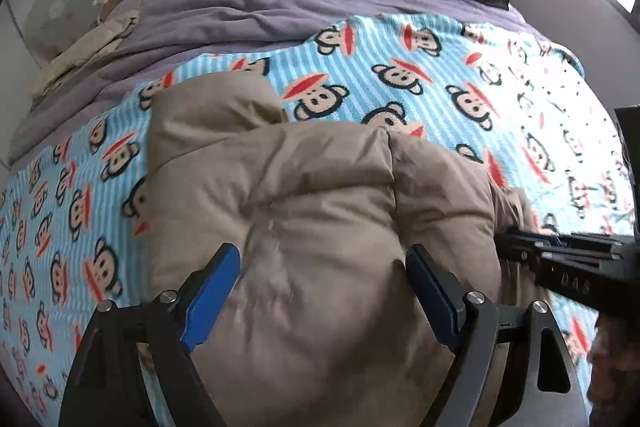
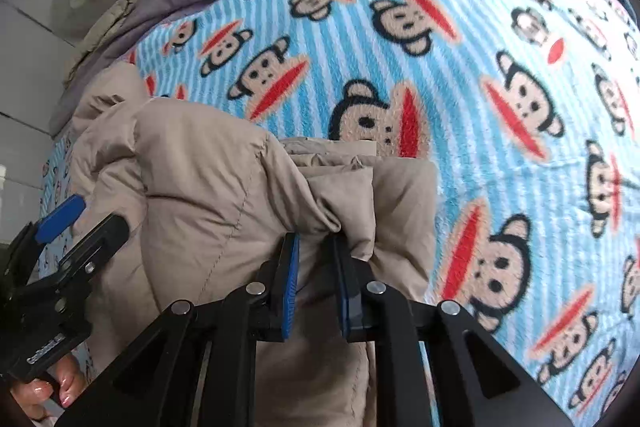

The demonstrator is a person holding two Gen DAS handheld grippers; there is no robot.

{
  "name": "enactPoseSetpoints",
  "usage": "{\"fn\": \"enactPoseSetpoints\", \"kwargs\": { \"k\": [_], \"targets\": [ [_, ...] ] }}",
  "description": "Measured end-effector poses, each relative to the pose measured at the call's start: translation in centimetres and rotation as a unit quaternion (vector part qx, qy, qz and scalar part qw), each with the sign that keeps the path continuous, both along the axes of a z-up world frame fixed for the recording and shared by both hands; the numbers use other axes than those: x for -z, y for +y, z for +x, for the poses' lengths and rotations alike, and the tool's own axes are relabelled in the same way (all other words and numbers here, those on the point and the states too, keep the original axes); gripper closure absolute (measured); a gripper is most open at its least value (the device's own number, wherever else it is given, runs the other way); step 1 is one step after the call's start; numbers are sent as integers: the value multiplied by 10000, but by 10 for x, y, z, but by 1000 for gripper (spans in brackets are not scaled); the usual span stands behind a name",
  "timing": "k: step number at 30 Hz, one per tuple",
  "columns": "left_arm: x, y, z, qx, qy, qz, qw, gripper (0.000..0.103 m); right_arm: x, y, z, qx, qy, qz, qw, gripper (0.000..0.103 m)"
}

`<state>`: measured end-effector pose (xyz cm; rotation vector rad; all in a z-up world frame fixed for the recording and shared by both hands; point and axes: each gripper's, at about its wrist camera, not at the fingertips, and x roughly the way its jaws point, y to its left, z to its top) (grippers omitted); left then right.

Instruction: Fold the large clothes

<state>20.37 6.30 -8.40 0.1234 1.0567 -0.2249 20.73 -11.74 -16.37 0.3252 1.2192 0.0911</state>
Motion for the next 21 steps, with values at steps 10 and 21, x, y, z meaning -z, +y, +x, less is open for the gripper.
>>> {"fn": "enactPoseSetpoints", "kwargs": {
  "k": [10, 21],
  "targets": [
    [-1, 60, -99, -573, 291, -182, 9978, 17, -39, 24, -102, -619, -275, -142, 9976, 84],
    [23, 63, -120, -755, 745, -275, 9940, 16, 16, 26, -124, -432, 580, -352, 9968, 78]
  ]
}}
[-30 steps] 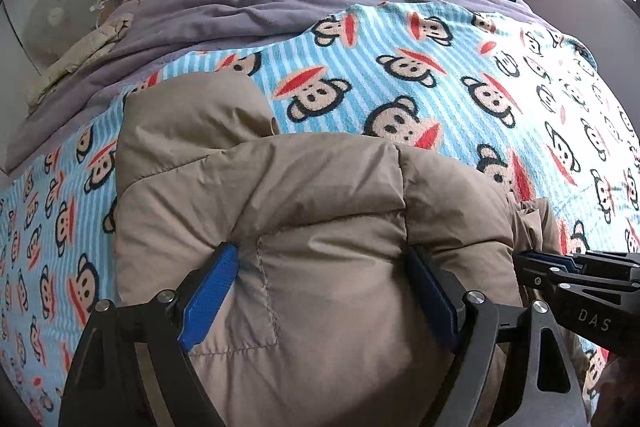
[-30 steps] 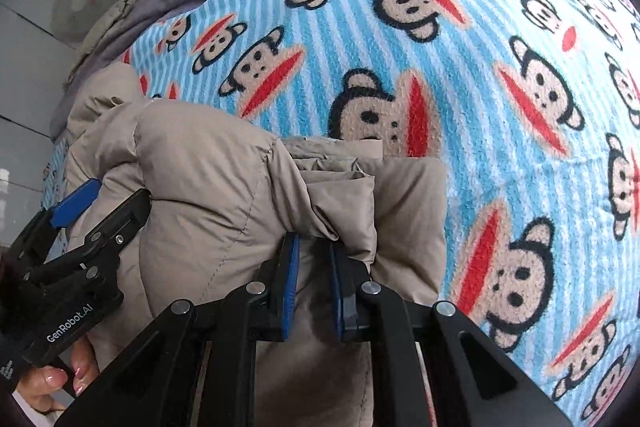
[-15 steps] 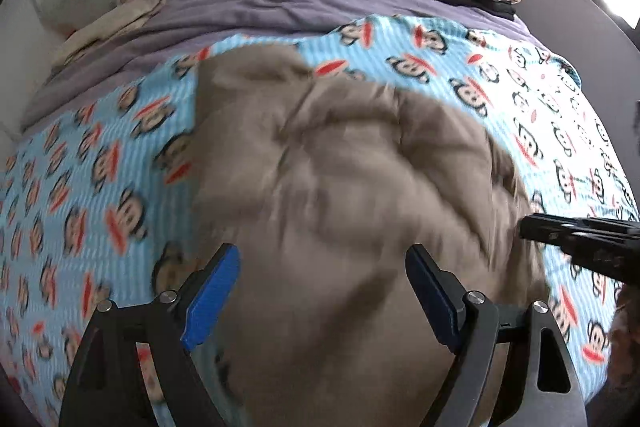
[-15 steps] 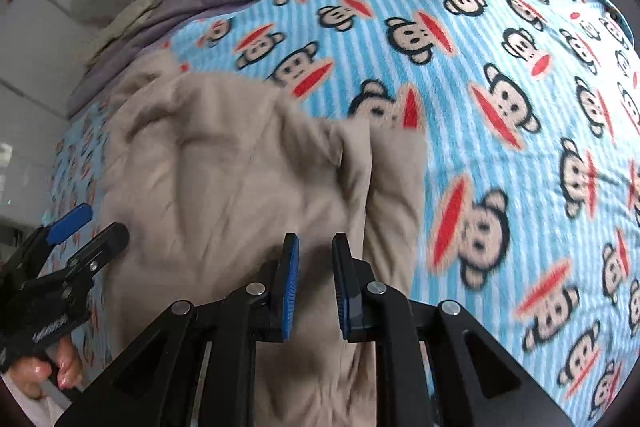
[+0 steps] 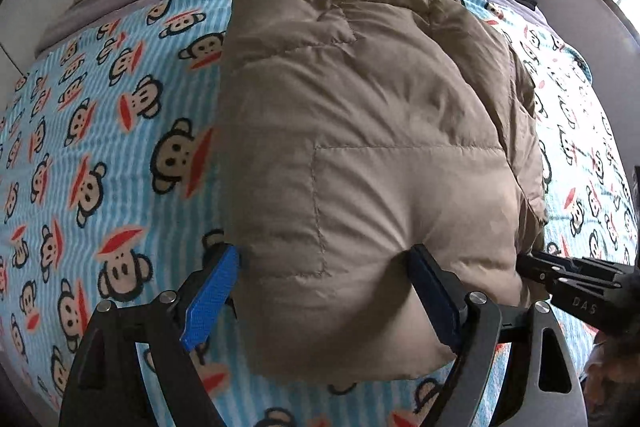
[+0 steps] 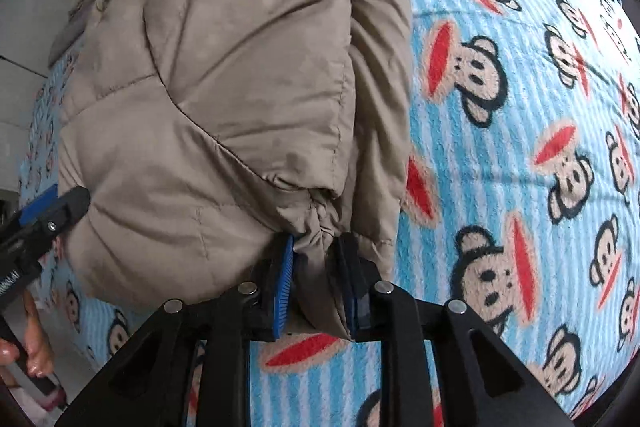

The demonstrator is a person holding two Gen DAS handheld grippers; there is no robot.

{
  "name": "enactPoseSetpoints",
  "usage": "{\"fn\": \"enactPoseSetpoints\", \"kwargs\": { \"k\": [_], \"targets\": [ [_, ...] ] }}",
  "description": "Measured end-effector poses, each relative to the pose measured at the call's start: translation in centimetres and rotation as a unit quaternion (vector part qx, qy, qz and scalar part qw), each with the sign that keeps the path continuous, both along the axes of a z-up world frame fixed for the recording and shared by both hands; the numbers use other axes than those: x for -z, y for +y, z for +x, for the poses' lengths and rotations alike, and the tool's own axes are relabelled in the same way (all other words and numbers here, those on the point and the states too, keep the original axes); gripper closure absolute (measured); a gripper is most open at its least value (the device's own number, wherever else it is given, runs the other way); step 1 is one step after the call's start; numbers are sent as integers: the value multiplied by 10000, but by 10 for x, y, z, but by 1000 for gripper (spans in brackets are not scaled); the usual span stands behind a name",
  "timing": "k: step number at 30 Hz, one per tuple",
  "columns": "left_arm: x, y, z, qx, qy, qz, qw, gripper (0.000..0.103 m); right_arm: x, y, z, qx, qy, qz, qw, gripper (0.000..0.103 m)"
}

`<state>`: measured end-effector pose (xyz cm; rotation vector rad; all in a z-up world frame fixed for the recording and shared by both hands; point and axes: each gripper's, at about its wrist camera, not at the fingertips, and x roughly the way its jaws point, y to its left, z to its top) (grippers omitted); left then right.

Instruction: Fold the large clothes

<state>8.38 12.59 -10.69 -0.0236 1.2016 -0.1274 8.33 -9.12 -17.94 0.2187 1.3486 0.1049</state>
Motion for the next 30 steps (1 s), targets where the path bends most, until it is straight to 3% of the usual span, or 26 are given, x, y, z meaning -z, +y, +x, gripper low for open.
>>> {"fn": "enactPoseSetpoints", "kwargs": {
  "k": [10, 30],
  "targets": [
    [-3, 2, -3, 19, 157, -183, 9997, 16, -26, -15, -15, 181, 86, 110, 9997, 62],
    [-24, 11, -37, 177, 301, -424, 9985, 16, -67, 2, -44, 119, -70, 117, 9998, 56]
  ]
}}
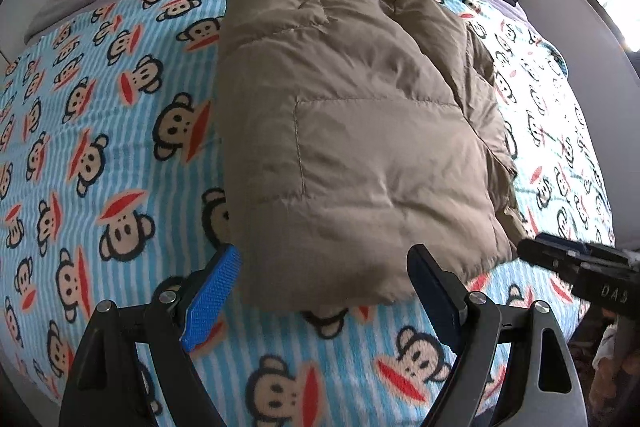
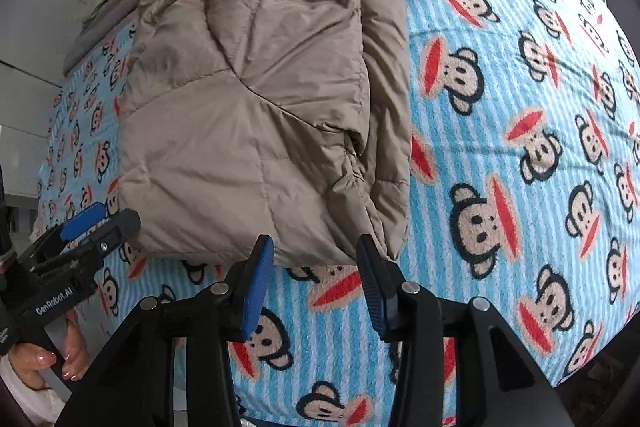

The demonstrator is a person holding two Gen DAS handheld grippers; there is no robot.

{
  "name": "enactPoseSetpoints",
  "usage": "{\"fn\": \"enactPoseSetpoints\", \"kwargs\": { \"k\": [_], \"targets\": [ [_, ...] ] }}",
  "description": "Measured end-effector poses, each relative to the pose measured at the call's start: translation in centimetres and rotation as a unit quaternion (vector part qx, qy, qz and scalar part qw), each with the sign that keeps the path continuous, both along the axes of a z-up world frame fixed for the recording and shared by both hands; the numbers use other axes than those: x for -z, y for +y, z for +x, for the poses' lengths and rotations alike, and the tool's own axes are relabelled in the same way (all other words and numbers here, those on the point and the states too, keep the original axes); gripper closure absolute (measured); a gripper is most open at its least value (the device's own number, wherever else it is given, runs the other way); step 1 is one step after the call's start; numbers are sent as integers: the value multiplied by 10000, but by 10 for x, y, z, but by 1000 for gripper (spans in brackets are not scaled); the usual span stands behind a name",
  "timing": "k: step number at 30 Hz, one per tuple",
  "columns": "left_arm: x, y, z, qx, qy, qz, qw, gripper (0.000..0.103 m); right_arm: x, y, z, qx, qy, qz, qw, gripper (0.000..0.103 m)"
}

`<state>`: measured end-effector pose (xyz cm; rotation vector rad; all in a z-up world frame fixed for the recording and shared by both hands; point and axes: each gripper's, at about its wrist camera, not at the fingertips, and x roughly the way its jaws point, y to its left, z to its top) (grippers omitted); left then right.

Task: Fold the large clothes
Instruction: 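Open both tools and pull them back from the folded jacket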

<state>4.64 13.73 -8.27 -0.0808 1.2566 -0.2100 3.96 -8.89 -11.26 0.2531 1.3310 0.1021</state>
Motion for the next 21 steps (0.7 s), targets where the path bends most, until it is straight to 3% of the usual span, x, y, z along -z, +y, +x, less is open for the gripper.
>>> {"fn": "enactPoseSetpoints", "kwargs": {
  "k": [2, 4, 15, 17, 19, 21],
  "targets": [
    [-3, 1, -5, 20, 8, 32, 10000, 16, -8, -1, -3, 13, -98, -6, 10000, 53],
    [-8, 0, -13, 50, -21, 151, 9999, 16, -16, -5, -6, 6, -240, 51, 9997, 41],
    [-51, -7, -46, -130, -198, 311, 9992, 16, -39, -9, -21, -150, -350, 247, 9990, 41],
    [-61, -9, -50, -156, -273, 417, 9986, 16, -45, -5, -23, -171, -323, 139, 9992, 37],
    [-71, -11, -53, -211, -343, 516, 9979, 16, -56, -2, -27, -241, -408, 98, 9988, 24],
    [-83, -12, -56, -306, -430, 511, 9973, 16, -67, -1, -30, -296, -534, 47, 9981, 23]
  ]
}}
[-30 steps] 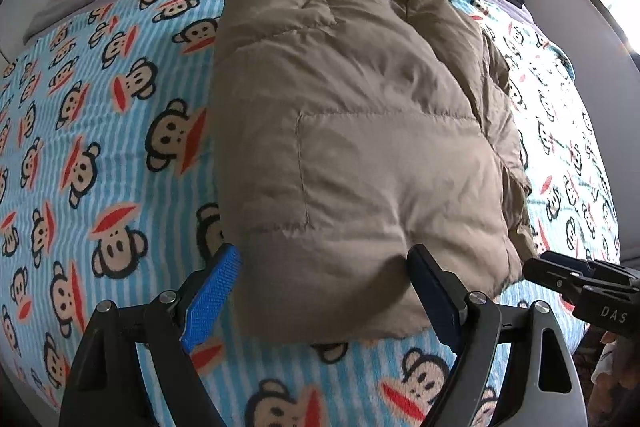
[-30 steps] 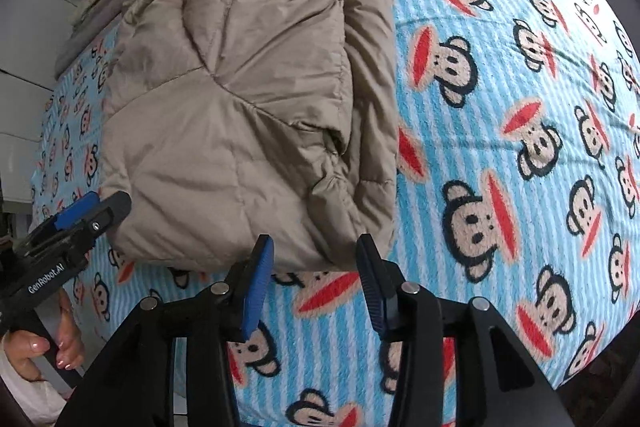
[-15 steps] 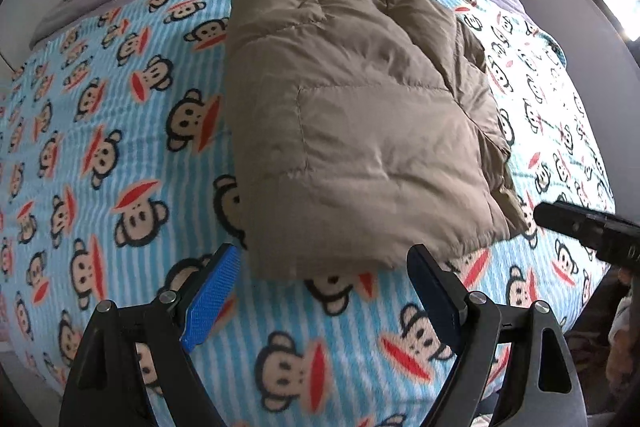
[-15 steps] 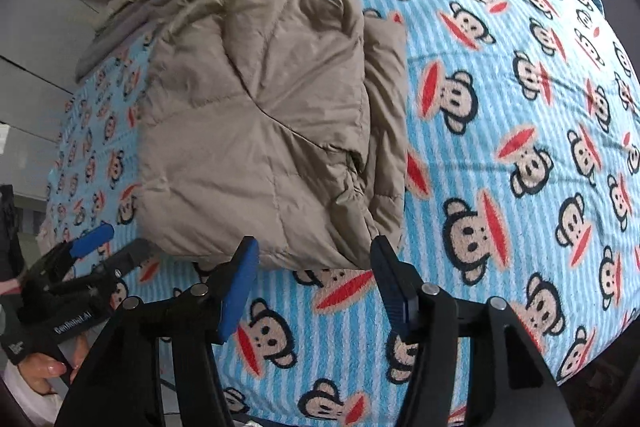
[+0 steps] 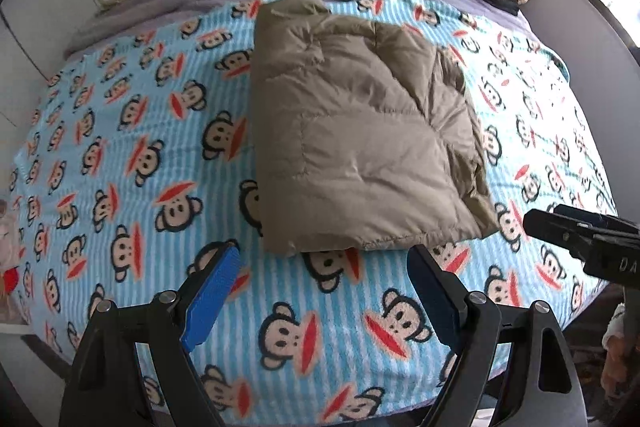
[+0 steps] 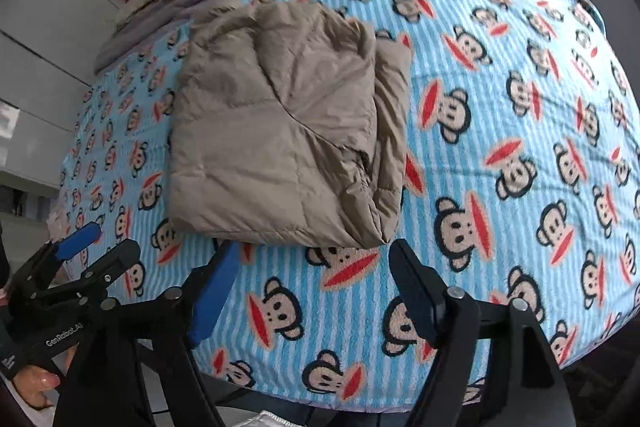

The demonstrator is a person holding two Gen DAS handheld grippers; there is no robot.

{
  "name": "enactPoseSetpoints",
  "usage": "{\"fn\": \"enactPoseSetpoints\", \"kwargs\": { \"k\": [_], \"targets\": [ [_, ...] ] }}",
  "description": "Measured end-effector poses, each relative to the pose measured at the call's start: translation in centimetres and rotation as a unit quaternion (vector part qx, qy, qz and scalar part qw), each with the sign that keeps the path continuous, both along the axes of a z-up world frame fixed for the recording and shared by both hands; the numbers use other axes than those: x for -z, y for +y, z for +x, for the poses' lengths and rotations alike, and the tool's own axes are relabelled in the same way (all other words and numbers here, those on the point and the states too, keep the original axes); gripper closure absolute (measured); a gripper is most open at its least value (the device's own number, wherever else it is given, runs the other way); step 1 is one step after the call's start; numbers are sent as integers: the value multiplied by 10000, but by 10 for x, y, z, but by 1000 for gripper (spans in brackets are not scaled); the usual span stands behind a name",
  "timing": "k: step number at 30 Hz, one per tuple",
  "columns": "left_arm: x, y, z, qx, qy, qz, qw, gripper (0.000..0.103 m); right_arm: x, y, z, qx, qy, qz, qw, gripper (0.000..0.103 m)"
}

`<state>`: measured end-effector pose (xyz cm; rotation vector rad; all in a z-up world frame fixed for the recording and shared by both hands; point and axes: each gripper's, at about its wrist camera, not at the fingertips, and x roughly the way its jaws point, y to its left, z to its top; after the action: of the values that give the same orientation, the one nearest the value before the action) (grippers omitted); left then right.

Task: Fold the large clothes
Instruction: 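Open both tools and pull them back from the folded jacket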

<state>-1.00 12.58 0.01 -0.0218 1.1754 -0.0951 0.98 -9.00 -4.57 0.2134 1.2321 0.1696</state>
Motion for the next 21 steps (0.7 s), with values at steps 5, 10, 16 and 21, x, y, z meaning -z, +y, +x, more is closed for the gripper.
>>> {"fn": "enactPoseSetpoints", "kwargs": {
  "k": [5, 10, 16, 21],
  "targets": [
    [-25, 2, -8, -173, -234, 28, 9996, 16, -22, 3, -8, 37, -267, -187, 9995, 20],
    [-46, 6, -18, -297, -511, 186, 9981, 0, -49, 1, -18, 199, -710, -408, 9964, 16],
    [-67, 10, -32, -406, -906, 300, 9946, 0, -72, -1, -27, 422, -1120, -648, 9907, 15],
    [-70, 15, -35, -562, -875, 192, 9944, 0, -84, 7, -33, 459, -1353, -1051, 9842, 15]
  ]
}}
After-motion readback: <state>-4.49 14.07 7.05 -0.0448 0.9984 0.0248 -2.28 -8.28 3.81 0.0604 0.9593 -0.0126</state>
